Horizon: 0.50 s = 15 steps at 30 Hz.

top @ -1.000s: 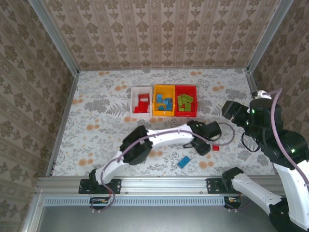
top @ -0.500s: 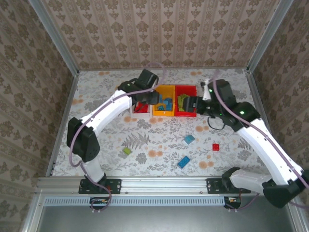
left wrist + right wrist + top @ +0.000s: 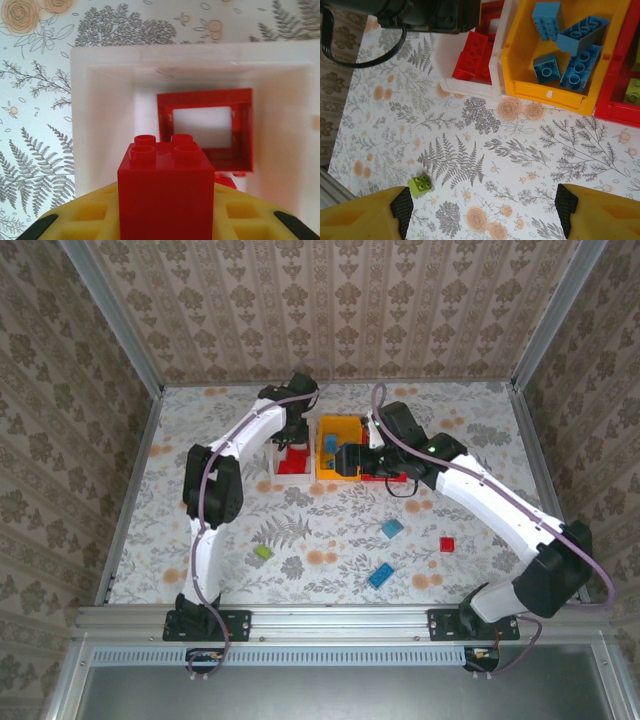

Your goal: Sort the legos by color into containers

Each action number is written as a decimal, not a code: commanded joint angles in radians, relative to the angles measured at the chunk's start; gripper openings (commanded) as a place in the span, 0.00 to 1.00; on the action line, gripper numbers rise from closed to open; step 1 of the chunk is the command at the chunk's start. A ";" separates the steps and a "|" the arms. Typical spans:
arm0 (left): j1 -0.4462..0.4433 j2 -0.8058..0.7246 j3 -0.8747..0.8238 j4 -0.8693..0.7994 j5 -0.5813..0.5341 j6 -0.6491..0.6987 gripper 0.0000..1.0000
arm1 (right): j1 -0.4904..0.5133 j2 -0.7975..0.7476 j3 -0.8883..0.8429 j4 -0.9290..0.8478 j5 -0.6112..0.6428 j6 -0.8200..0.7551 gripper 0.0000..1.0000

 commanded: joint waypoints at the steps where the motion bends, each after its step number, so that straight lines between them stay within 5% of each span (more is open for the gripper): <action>1: 0.005 0.042 0.060 -0.075 -0.044 -0.018 0.31 | 0.003 0.016 0.040 0.009 -0.031 0.000 0.78; 10: -0.001 0.059 0.094 -0.081 -0.017 -0.018 0.59 | -0.006 0.022 0.028 0.000 -0.038 -0.012 0.79; 15: -0.016 0.008 0.097 -0.080 -0.014 -0.035 0.61 | -0.010 0.017 0.024 -0.025 -0.028 -0.054 0.79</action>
